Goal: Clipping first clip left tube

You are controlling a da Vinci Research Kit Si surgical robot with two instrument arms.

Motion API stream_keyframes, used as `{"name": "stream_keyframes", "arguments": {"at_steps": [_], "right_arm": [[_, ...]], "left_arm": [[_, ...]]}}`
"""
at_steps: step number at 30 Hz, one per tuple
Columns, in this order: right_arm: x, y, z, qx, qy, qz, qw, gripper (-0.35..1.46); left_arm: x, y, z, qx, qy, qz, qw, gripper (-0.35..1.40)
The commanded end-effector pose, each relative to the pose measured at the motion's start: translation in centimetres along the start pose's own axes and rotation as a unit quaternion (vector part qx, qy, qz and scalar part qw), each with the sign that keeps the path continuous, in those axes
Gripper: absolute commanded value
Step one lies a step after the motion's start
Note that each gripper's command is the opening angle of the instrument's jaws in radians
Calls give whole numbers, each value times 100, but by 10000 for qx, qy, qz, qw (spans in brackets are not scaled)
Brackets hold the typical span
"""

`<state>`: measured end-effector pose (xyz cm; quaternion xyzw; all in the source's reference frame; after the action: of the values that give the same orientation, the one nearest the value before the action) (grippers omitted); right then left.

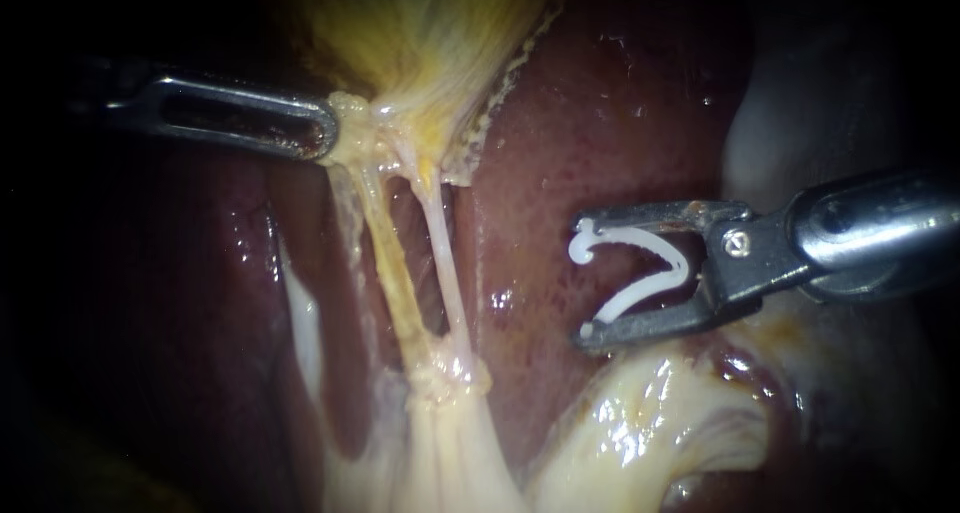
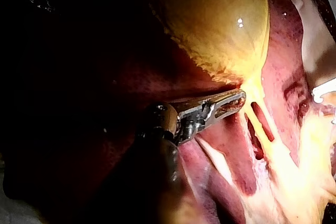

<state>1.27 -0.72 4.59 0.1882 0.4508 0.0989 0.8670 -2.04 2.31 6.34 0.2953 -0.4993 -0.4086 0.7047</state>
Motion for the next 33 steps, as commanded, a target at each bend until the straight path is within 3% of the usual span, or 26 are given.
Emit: {"name": "stream_keyframes", "arguments": {"at_steps": [1,8,16,22,24,33], "right_arm": [[0,0,0,0,0,1,10000,49],[1,2,4,-16,-2,41,10000,50],[2,5,20,-28,13,636,9980,49],[-2,0,44,298,74,982,9947,48],[-5,-3,55,554,147,1088,9924,48],[-8,-11,96,845,312,1410,9859,49]], "left_arm": [[0,0,0,-1,0,1,10000,-35],[2,0,0,-5,-1,5,10000,-35],[3,0,2,-23,-9,9,10000,-35],[4,0,3,-29,-11,11,10000,-35],[4,0,3,-30,-12,11,10000,-35],[4,0,4,-18,-6,12,10000,-35]]}}
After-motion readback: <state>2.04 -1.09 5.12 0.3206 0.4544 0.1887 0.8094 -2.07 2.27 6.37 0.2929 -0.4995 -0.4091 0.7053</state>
